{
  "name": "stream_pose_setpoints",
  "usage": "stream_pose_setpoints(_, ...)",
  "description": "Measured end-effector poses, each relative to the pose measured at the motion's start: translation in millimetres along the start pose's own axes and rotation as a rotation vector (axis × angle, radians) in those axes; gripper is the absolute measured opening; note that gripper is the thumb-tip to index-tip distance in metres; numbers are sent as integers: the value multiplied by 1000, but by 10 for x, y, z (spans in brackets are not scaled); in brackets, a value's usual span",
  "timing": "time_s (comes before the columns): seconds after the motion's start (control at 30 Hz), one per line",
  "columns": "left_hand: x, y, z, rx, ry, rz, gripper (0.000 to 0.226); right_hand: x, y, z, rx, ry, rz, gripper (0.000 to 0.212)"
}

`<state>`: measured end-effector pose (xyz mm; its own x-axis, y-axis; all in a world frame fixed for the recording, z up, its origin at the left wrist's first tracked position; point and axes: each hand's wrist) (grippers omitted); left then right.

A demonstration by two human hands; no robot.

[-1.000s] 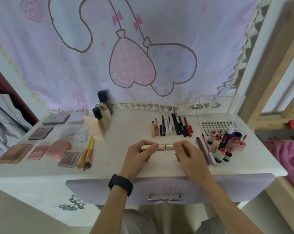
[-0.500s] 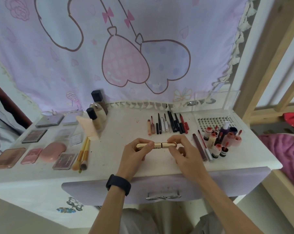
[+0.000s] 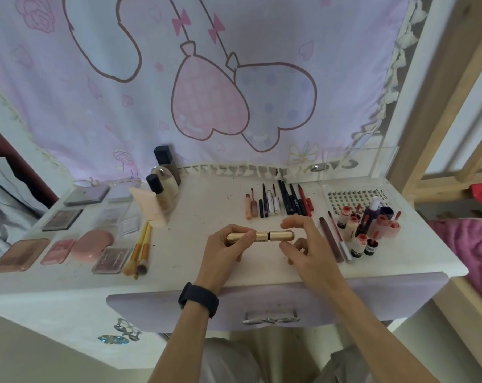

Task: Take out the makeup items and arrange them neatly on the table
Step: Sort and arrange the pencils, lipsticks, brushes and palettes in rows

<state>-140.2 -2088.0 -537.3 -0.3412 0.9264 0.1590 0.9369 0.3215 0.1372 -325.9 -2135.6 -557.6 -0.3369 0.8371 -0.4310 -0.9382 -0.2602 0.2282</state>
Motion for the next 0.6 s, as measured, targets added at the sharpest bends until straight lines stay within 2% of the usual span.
stream_pose_setpoints(0.1,8,8,1,8,-3,10,16,-41,-8,36,68,-29,25,23)
stream_pose_setpoints(0.2,7,18,-2,22,-5,5,17,-53,-36,38,149,-35,35,36)
stream_pose_setpoints(0.3,4,11,1,12,-8,2,19,-21,-35,24,92,12,2,15)
stream_pose_setpoints(0.33,3,9,3,11,-8,0,19,-14,-20,16,42,27,-1,14)
stream_pose_setpoints(0.43,-4,17,4,29,-2,-7,20,-9,24,29,-12,58,11,34)
stream_pose_setpoints(0.57,-3,37,6,59,8,11,18,-44,2,51,13,-3,27,20)
stream_pose_setpoints(0.6,-4,41,10,72,10,15,17,-45,-10,36,34,-12,18,24)
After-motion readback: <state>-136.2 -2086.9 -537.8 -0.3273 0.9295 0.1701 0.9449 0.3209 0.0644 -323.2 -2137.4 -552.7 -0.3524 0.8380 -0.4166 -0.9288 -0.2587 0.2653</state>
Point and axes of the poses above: each hand's wrist, its own x-axis away from the middle knuckle, its own y-axis out of the back of the hand, z = x × y, and after that the axes turned 14 degrees about y, right-handed
